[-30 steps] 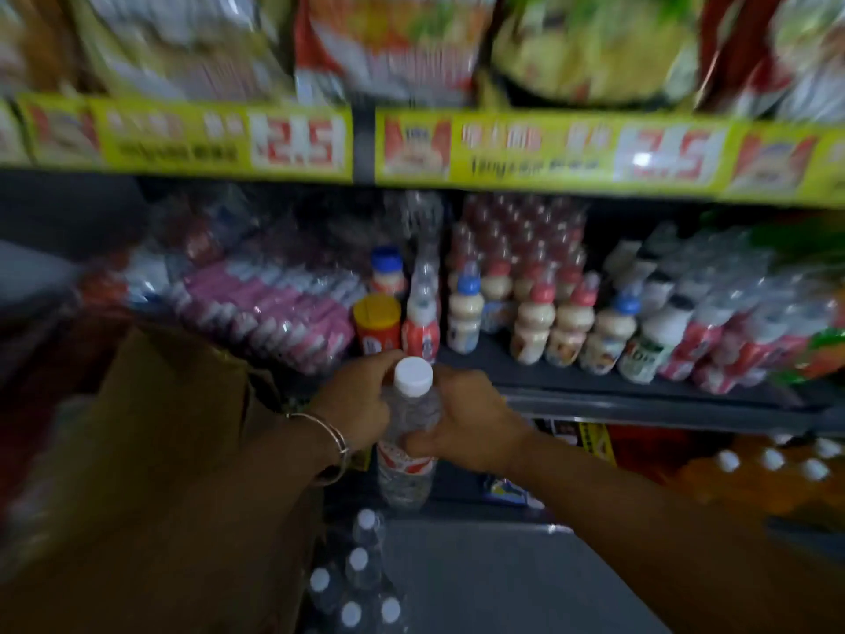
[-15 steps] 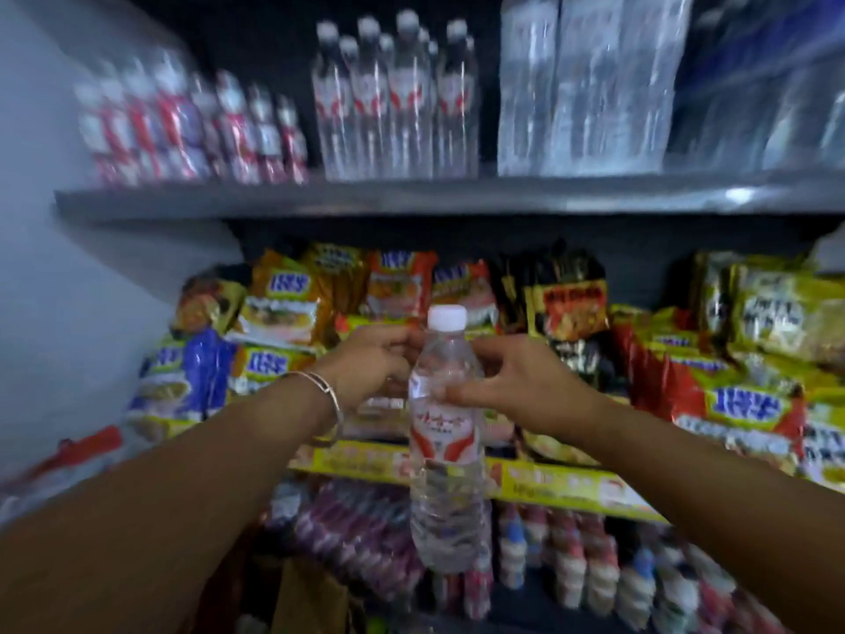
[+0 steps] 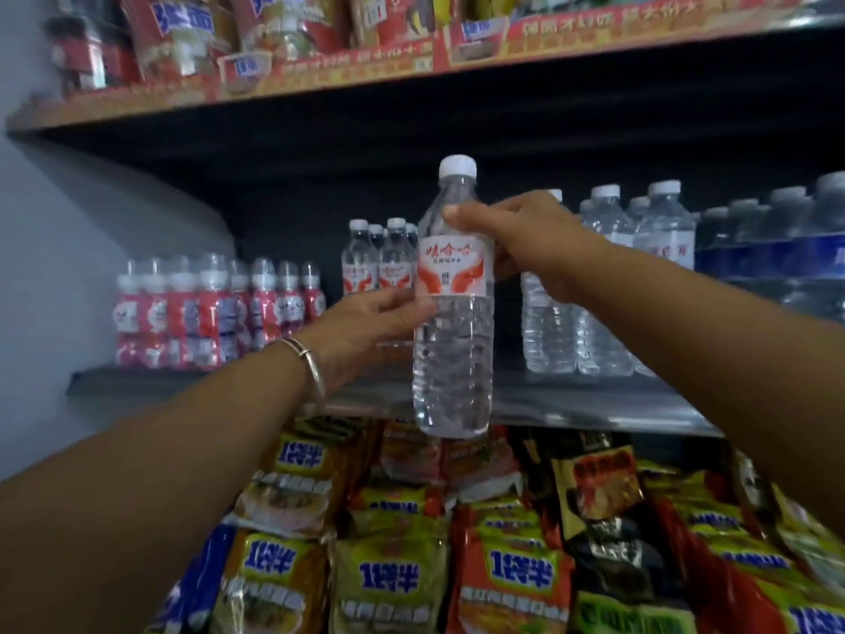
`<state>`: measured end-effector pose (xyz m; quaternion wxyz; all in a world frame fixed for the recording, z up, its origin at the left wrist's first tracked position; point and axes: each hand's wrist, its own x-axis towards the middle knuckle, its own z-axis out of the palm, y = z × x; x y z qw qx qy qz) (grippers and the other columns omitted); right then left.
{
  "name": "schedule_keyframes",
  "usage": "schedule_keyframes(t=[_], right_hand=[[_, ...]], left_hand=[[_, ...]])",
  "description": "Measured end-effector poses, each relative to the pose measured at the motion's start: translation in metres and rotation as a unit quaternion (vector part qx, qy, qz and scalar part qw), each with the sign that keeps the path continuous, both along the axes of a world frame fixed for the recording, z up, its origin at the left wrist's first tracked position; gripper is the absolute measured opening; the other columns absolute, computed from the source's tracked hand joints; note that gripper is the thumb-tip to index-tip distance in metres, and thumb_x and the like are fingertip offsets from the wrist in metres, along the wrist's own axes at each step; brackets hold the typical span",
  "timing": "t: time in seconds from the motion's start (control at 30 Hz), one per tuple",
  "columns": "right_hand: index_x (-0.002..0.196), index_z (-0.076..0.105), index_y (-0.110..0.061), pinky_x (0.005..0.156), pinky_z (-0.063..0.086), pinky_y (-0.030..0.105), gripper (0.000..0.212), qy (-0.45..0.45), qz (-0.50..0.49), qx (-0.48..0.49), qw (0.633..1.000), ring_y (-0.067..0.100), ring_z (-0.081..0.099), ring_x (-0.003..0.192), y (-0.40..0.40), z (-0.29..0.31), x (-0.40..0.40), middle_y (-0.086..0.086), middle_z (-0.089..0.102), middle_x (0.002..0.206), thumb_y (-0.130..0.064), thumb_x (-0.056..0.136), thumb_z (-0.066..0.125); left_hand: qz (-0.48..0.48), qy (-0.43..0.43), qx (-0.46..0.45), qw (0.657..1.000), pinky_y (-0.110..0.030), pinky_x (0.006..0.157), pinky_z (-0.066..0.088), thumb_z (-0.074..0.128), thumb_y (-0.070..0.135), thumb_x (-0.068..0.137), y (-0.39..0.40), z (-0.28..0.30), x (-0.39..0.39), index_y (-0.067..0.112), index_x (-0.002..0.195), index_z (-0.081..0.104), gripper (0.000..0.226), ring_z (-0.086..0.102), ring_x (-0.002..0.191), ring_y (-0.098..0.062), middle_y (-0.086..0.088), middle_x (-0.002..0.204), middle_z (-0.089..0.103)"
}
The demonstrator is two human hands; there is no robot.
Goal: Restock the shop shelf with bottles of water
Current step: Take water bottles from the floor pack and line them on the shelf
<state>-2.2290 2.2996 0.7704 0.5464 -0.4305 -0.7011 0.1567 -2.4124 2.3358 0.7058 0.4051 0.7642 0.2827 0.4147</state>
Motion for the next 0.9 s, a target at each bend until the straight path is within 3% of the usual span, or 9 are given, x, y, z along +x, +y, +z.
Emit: schedule_keyframes(t=[0.13, 0.27, 0.4, 0.47, 0.53, 0.63, 0.7, 0.8, 0.9], right_hand=[[0.092, 0.068, 0.007, 0.066, 0.058, 0.033, 0.047, 0.012, -0.035, 0.019, 0.999, 0.018, 0.069, 0.064, 0.039, 0.028, -0.004, 0.010, 0.071, 0.074, -0.039, 0.081, 0.070], [0.096, 0.068, 0.004, 0.079, 0.058, 0.041, 0.046, 0.010, -0.067, 0.005, 0.998, 0.025, 0.071, 0.078, 0.078, 0.037, -0.002, 0.013, 0.073, 0.085, -0.039, 0.081, 0.070], [0.100, 0.067, 0.004, 0.083, 0.056, 0.043, 0.048, 0.003, -0.096, -0.012, 0.995, 0.026, 0.071, 0.083, 0.111, 0.035, 0.003, 0.014, 0.073, 0.090, -0.041, 0.082, 0.067], [0.098, 0.066, 0.003, 0.083, 0.056, 0.042, 0.043, 0.005, -0.110, -0.019, 0.994, 0.028, 0.070, 0.085, 0.124, 0.029, 0.004, 0.015, 0.072, 0.092, -0.038, 0.086, 0.064], [0.094, 0.063, 0.000, 0.079, 0.057, 0.038, 0.035, 0.008, -0.110, -0.028, 0.994, 0.027, 0.070, 0.083, 0.136, 0.022, 0.008, 0.015, 0.071, 0.091, -0.035, 0.089, 0.061], [0.086, 0.060, -0.007, 0.069, 0.055, 0.030, 0.025, 0.020, -0.105, -0.046, 0.993, 0.019, 0.067, 0.073, 0.149, 0.014, 0.011, 0.008, 0.069, 0.083, -0.031, 0.091, 0.059], [0.089, 0.060, -0.008, 0.070, 0.056, 0.031, 0.025, 0.033, -0.112, -0.052, 0.992, 0.019, 0.068, 0.075, 0.158, 0.011, 0.013, 0.007, 0.069, 0.084, -0.032, 0.091, 0.059], [0.098, 0.062, -0.004, 0.084, 0.055, 0.047, 0.037, 0.044, -0.125, -0.057, 0.990, 0.026, 0.070, 0.085, 0.165, 0.008, 0.014, 0.013, 0.071, 0.092, -0.040, 0.088, 0.061], [0.105, 0.059, -0.007, 0.085, 0.054, 0.050, 0.046, -0.005, -0.155, -0.128, 0.980, 0.029, 0.066, 0.094, 0.166, -0.003, 0.014, 0.010, 0.069, 0.099, -0.044, 0.079, 0.069]], left_hand=[[-0.021, 0.018, -0.001, 1.000, -0.034, 0.095, 0.047, 0.075, 0.026, 0.067, 0.042, 0.016, 0.007, 0.024, 0.116, 0.059, 0.052, 0.065, 0.105, -0.012, 0.006, 0.111, 0.069], [-0.024, 0.044, 0.001, 0.999, -0.025, 0.084, 0.049, 0.077, 0.010, 0.069, 0.082, 0.024, 0.017, 0.022, 0.123, 0.050, 0.061, 0.063, 0.100, -0.007, 0.007, 0.109, 0.067], [0.013, 0.077, 0.017, 0.997, -0.039, 0.099, 0.046, 0.084, 0.016, 0.063, 0.123, 0.021, 0.031, 0.016, 0.129, 0.045, 0.077, 0.060, 0.109, -0.017, 0.000, 0.119, 0.063], [0.043, 0.086, 0.033, 0.995, -0.040, 0.100, 0.046, 0.085, 0.019, 0.061, 0.139, 0.015, 0.040, 0.014, 0.119, 0.050, 0.068, 0.059, 0.109, -0.019, 0.000, 0.117, 0.062], [0.064, 0.087, 0.048, 0.993, -0.038, 0.096, 0.049, 0.084, 0.013, 0.064, 0.151, 0.008, 0.049, 0.020, 0.099, 0.051, 0.049, 0.060, 0.099, -0.017, 0.003, 0.101, 0.063], [0.092, 0.107, 0.091, 0.986, -0.036, 0.090, 0.051, 0.084, 0.013, 0.065, 0.163, 0.002, 0.061, 0.024, 0.084, 0.047, 0.043, 0.061, 0.090, -0.016, 0.007, 0.087, 0.061], [0.110, 0.126, 0.110, 0.980, -0.035, 0.088, 0.052, 0.085, 0.019, 0.063, 0.174, -0.001, 0.067, 0.019, 0.092, 0.050, 0.046, 0.062, 0.091, -0.018, 0.002, 0.093, 0.064], [0.141, 0.154, 0.136, 0.969, -0.038, 0.090, 0.051, 0.087, 0.035, 0.056, 0.184, -0.003, 0.074, 0.014, 0.108, 0.055, 0.064, 0.063, 0.097, -0.020, -0.001, 0.106, 0.066], [0.156, 0.165, 0.139, 0.964, -0.039, 0.089, 0.052, 0.086, 0.039, 0.056, 0.186, -0.004, 0.079, 0.015, 0.118, 0.051, 0.075, 0.062, 0.102, -0.022, -0.001, 0.111, 0.064]])
